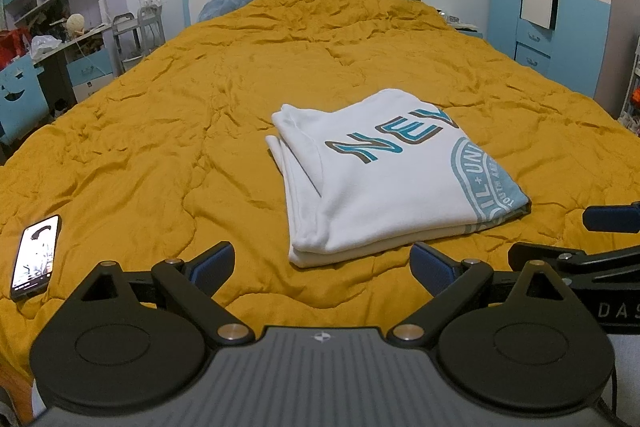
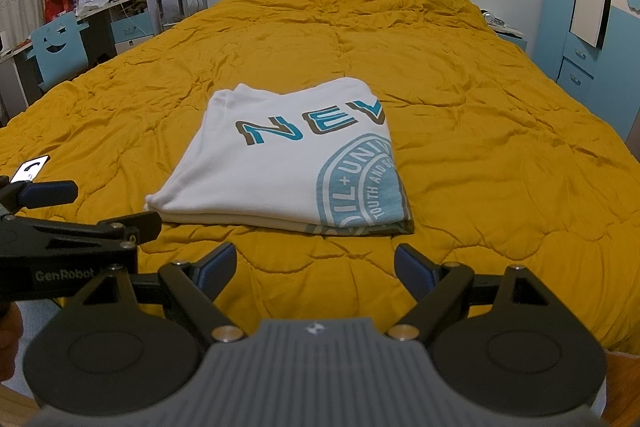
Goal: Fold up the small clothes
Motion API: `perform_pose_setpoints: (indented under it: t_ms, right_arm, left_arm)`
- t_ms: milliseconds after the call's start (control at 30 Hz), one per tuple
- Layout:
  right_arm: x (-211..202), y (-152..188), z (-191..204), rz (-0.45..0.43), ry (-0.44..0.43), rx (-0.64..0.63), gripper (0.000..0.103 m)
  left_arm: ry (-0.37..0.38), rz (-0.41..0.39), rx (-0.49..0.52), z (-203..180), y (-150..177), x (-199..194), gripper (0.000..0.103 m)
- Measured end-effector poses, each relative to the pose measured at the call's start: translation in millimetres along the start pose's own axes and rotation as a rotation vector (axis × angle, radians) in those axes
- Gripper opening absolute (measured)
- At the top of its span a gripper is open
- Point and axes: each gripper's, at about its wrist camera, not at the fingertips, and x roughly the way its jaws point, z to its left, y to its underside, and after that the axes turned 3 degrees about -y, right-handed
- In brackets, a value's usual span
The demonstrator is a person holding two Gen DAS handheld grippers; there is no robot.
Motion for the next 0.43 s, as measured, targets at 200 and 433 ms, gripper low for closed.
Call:
perform_pose_setpoints:
  t_ms: [200, 433]
  right_arm:
    - [0.0, 0.1, 0.4, 0.0, 0.0, 0.0, 0.082]
    - [0.0, 0.2, 1.0, 0.0, 0.001, 0.0, 0.082]
  left_arm:
    - [0.004, -0.005, -0.003, 0.4, -0.3, -1.2, 0.103]
    - [0.005, -0.007, -0.005, 1.9, -0.4, -2.3, 0.103]
